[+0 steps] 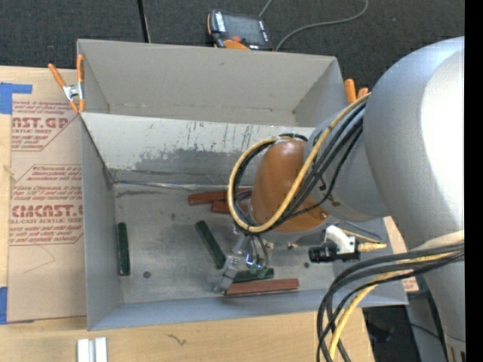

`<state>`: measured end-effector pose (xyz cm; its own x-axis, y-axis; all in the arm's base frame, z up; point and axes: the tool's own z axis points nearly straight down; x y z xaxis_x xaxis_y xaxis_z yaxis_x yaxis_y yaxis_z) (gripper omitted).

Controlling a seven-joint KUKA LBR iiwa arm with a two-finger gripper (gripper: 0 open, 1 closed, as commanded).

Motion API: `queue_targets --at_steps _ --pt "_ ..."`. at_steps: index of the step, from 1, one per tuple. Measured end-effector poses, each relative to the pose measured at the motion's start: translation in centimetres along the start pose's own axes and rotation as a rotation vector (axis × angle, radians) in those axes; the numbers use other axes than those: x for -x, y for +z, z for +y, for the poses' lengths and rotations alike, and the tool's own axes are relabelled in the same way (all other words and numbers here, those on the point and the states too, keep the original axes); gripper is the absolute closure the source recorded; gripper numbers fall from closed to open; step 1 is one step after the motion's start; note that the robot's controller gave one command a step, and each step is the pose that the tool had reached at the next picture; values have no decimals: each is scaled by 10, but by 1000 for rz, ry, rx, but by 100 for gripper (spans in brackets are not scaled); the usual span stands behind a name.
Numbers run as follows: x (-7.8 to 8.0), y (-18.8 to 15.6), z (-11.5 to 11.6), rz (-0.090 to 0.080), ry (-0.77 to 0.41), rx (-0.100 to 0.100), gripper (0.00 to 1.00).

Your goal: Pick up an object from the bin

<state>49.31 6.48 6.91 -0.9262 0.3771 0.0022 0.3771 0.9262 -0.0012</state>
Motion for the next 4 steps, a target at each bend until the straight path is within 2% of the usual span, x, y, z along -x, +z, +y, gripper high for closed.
queue_targets --at_steps 1,2,3,4 --pt "0 0 1 0 0 1 100" --pt "0 0 0 0 0 1 0" --pt "6 -22 85 -5 4 7 0" --pt "-25 0 68 1 258 0 0"
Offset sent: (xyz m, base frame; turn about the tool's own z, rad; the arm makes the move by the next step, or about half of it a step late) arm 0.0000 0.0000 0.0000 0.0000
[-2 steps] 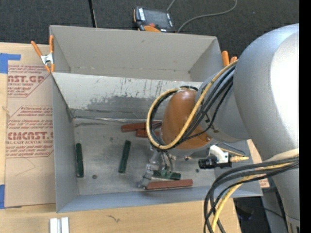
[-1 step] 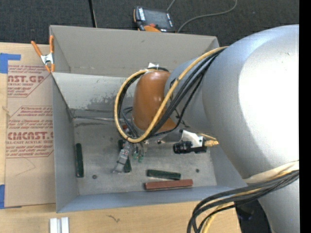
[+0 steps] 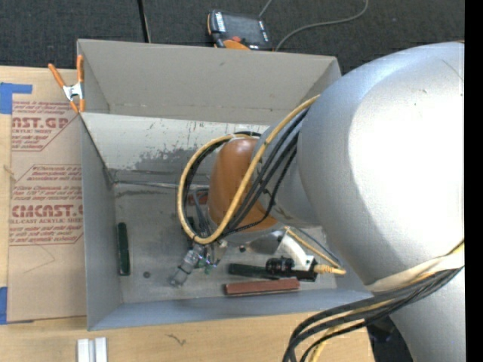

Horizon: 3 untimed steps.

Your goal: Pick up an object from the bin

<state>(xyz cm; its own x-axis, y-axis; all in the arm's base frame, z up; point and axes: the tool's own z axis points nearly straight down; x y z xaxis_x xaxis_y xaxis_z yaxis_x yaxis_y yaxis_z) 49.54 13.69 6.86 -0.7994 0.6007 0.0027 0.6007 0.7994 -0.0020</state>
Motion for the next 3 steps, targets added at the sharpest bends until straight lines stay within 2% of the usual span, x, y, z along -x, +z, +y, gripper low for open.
queue_targets --at_steps 1,2,3 --pt "1 -1 1 -2 0 2 100" --pt "48 -150 -8 -10 -20 8 100" --pt "55 -85 -25 0 -113 -3 100"
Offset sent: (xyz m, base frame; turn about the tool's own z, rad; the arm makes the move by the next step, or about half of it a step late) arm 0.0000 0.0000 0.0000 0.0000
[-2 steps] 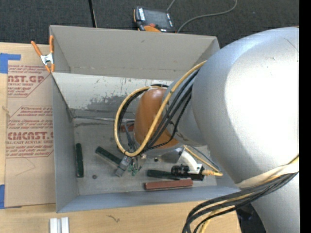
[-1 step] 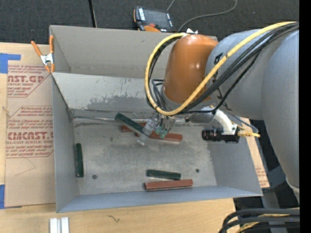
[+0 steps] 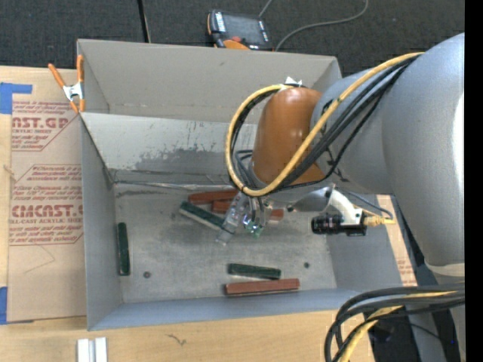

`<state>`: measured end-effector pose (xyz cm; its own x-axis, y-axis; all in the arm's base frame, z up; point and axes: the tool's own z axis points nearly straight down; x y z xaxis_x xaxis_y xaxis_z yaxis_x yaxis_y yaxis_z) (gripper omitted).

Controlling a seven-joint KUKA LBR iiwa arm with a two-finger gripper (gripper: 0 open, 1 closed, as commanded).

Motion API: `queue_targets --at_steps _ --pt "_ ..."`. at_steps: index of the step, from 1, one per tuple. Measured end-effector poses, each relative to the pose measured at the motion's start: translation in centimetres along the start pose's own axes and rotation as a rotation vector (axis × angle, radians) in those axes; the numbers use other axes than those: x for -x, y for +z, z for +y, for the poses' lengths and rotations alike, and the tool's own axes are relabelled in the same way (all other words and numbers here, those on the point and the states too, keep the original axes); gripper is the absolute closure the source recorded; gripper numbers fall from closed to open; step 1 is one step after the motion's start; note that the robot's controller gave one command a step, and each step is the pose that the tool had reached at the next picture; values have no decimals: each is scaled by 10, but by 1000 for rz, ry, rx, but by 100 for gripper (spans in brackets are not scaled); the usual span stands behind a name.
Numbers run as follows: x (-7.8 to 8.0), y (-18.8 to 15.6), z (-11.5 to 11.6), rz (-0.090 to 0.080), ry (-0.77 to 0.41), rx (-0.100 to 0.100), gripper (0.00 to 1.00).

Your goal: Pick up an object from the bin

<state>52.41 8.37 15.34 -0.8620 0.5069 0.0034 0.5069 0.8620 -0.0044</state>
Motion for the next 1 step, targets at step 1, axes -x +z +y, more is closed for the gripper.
queue_targets --at_steps 1 --pt "2 -74 -8 -9 22 9 100"
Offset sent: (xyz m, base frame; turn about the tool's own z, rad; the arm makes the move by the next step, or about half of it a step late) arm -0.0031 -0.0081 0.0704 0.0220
